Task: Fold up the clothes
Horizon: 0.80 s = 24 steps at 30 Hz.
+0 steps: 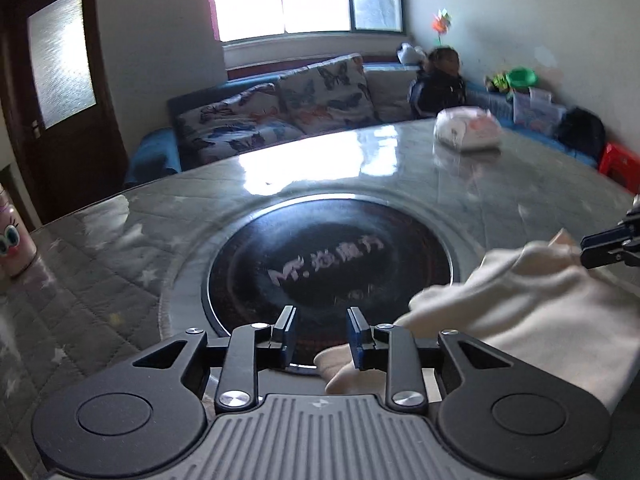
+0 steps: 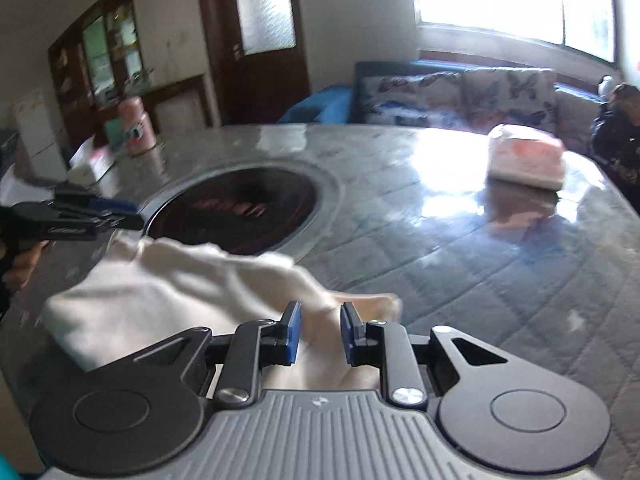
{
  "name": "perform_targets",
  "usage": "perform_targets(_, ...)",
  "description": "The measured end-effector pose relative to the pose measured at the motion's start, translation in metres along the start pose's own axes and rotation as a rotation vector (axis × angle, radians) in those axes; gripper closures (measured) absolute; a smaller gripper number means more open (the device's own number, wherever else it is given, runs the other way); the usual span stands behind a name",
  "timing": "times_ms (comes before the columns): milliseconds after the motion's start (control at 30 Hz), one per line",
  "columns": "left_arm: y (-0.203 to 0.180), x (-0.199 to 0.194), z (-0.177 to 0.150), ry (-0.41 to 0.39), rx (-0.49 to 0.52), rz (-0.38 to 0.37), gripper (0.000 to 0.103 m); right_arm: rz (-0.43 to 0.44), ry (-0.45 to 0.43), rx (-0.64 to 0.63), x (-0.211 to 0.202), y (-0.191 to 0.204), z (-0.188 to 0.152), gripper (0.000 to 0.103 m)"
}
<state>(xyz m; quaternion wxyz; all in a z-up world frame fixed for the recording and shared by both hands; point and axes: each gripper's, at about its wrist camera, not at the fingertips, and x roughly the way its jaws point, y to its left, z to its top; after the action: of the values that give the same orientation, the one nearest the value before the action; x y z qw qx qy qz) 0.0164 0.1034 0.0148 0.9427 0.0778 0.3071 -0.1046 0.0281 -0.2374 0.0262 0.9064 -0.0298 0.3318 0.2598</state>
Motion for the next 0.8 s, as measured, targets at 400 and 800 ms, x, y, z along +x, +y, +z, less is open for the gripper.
perform_targets(400, -0.067, -0.005, 0.000, 0.004, -0.008, -0.217, 0.073, -0.096, 0.041, -0.099, 0.017, 0.010, -0.002, 0.099)
perform_targets(800, -0.062, 0.031, 0.003, 0.051, -0.086, -0.195, 0.073, -0.009, 0.003, -0.161, 0.022, 0.034, 0.022, 0.096)
